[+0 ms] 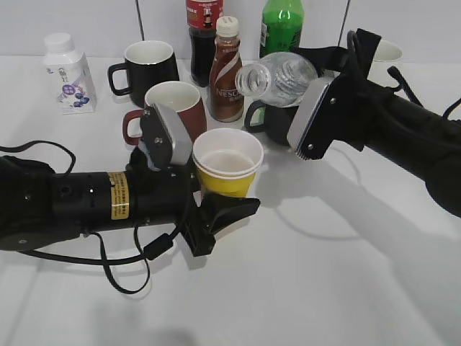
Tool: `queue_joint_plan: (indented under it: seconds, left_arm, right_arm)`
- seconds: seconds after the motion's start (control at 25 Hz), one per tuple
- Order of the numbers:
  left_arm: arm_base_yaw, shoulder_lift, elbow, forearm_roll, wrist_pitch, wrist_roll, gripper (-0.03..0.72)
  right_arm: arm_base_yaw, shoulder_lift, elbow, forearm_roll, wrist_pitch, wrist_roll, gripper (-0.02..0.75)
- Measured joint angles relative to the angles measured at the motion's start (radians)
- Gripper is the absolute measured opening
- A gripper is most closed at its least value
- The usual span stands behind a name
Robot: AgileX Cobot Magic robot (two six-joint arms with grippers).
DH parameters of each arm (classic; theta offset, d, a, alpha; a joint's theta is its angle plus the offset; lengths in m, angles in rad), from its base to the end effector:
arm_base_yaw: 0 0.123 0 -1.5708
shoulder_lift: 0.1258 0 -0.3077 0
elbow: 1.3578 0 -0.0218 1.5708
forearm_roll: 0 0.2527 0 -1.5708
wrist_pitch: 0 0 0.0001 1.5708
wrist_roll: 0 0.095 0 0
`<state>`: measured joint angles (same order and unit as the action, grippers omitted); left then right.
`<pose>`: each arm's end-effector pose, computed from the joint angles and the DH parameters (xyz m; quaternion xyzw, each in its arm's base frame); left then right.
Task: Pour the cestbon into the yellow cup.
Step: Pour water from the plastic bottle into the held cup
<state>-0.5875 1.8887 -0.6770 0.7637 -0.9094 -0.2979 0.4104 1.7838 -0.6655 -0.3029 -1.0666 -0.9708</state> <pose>0.2500 -0.2287 0.1530 0.4632 0.6629 -0.3266 0.4892 0.3042 0.1594 0.2090 -0.5496 0.4364 -0.1590 0.6944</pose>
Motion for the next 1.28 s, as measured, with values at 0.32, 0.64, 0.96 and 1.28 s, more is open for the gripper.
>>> queue_joint_plan:
  seconds: [0.32,0.64,0.96,1.28]
  left_arm:
    - [0.000,-0.055,-0.001,0.015,0.001,-0.003,0.440]
    - [0.000,-0.059,-0.002,0.038,0.016,-0.036,0.440]
    - [0.000,-0.059,-0.002,0.093,0.019,-0.052,0.440]
    - [0.000,-0.059,-0.002,0.105,0.019,-0.056,0.440]
  right_arm:
    - [0.000,0.000,-0.003,0.000,0.000,-0.070,0.467]
    - [0.000,0.000,-0.003,0.000,0.000,-0.157,0.467]
    - [0.000,0.000,-0.003,0.000,0.000,-0.237,0.467]
    - [0.000,0.000,-0.003,0.000,0.002,-0.283,0.467]
